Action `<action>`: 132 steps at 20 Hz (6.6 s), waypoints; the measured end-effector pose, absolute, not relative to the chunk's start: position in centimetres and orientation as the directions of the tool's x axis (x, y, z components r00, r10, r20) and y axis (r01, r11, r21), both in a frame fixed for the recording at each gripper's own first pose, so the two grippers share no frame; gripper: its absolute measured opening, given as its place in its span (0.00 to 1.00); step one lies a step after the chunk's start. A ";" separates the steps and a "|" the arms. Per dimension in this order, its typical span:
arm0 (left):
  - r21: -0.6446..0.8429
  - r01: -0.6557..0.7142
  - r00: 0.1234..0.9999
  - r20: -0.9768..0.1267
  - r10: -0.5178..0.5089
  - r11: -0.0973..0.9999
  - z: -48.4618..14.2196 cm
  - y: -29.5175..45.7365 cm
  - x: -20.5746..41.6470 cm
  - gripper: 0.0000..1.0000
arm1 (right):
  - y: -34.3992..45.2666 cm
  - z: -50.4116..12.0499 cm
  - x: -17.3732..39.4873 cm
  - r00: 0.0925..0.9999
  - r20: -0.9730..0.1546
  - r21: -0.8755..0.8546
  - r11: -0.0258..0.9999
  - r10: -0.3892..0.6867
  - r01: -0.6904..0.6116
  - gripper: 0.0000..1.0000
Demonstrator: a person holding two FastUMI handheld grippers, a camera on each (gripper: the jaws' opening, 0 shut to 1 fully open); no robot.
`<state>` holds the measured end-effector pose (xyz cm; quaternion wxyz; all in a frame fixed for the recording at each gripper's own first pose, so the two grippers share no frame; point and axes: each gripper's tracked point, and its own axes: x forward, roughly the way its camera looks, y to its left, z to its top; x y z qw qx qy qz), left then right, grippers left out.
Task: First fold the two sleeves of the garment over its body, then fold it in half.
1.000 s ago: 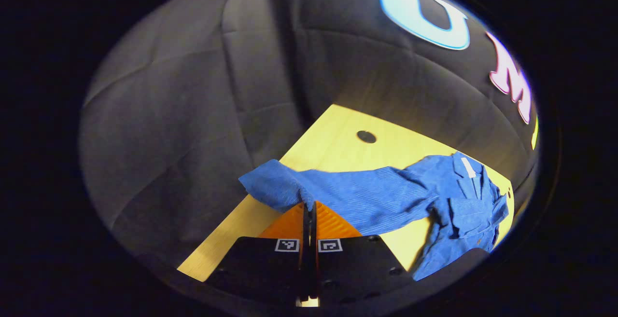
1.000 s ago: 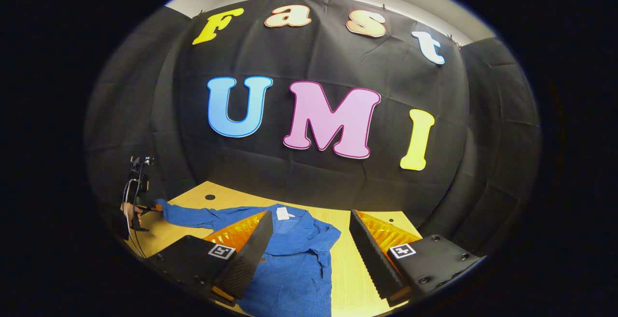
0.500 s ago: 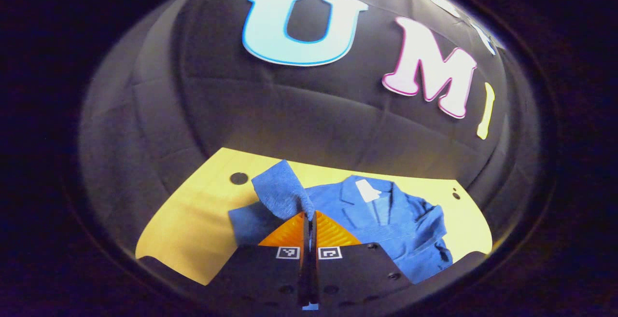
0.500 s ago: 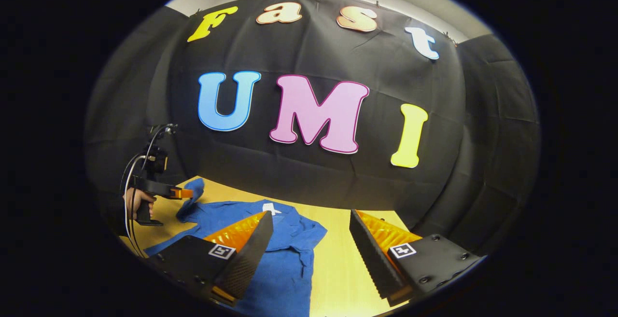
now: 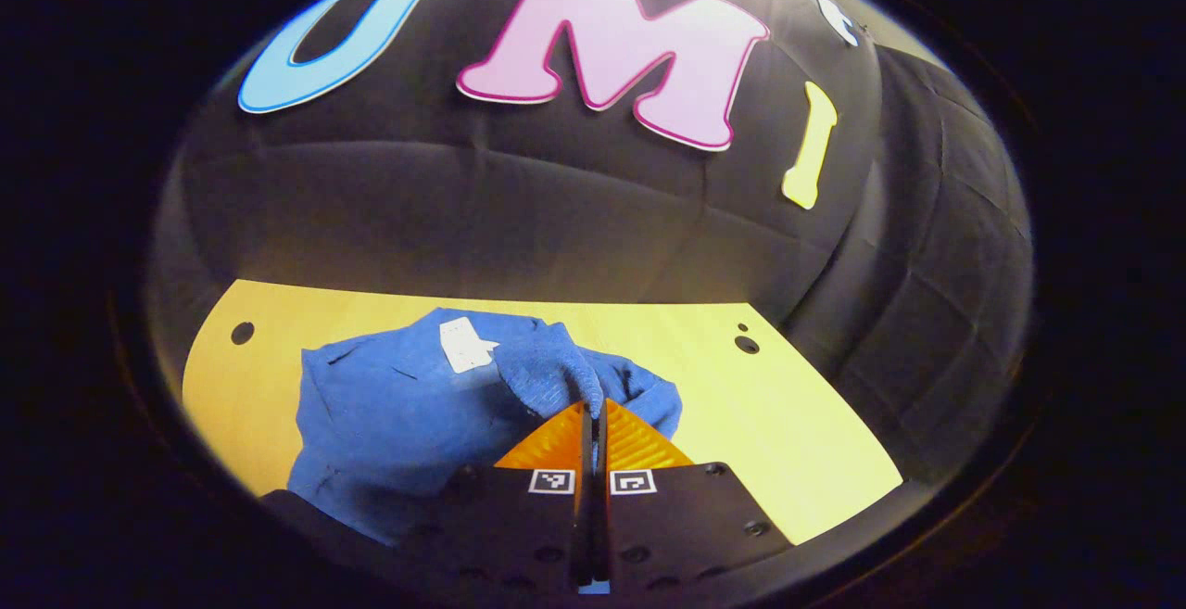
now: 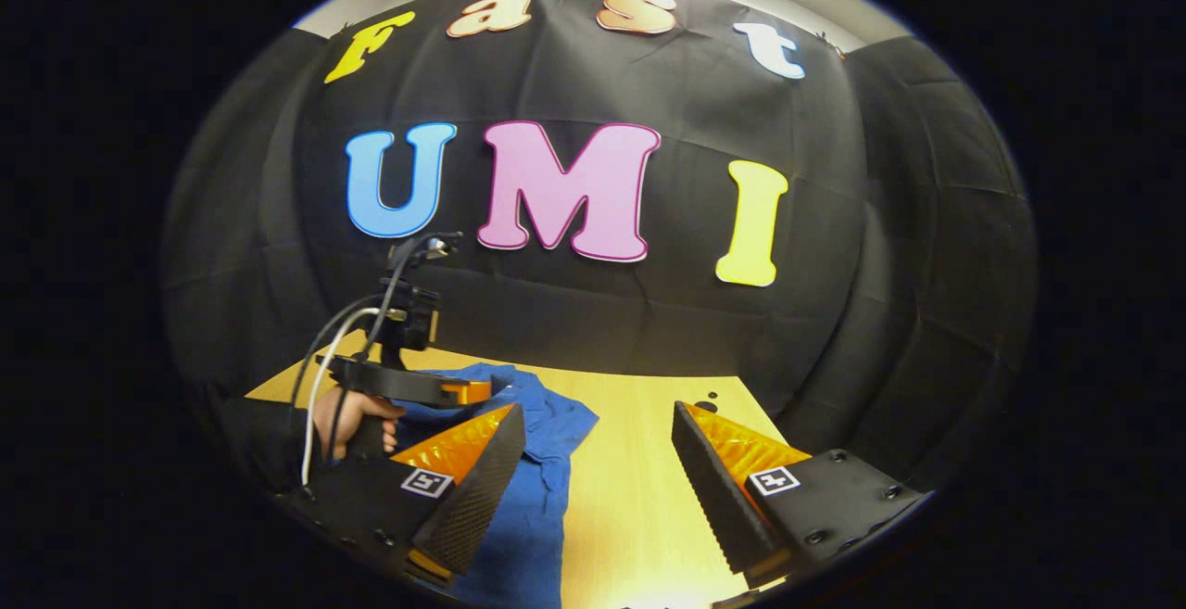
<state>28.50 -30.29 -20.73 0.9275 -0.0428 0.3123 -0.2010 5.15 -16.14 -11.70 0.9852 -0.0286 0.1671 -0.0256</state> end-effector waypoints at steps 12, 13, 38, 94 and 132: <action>-0.216 0.463 0.790 -0.339 -0.510 0.860 -13.7 -30.4 20.4 0.84 | -15.8 -18.0 1.8 0.886 -0.461 0.005 0.998 -0.056 0.066 1.00; -0.216 0.448 0.802 -0.331 -0.497 0.868 -13.1 -28.3 18.9 0.84 | -15.0 -18.6 1.3 0.878 -0.476 0.012 0.998 -0.047 0.060 1.00; -0.004 0.085 0.558 -0.828 -0.051 0.996 -33.9 3.2 -7.6 0.85 | -10.4 -38.2 -14.2 0.476 -0.861 -0.062 0.965 -0.180 0.254 1.00; 0.050 0.188 0.925 -0.345 -0.159 0.981 -22.7 -3.0 46.2 0.00 | -12.3 -31.7 39.8 0.902 -0.431 0.104 0.994 0.024 0.022 0.08; -0.094 0.063 0.997 -0.035 -0.066 0.994 0.2 -5.5 6.5 0.82 | -7.3 -8.4 6.8 0.983 -0.182 -0.071 0.997 0.001 -0.015 0.95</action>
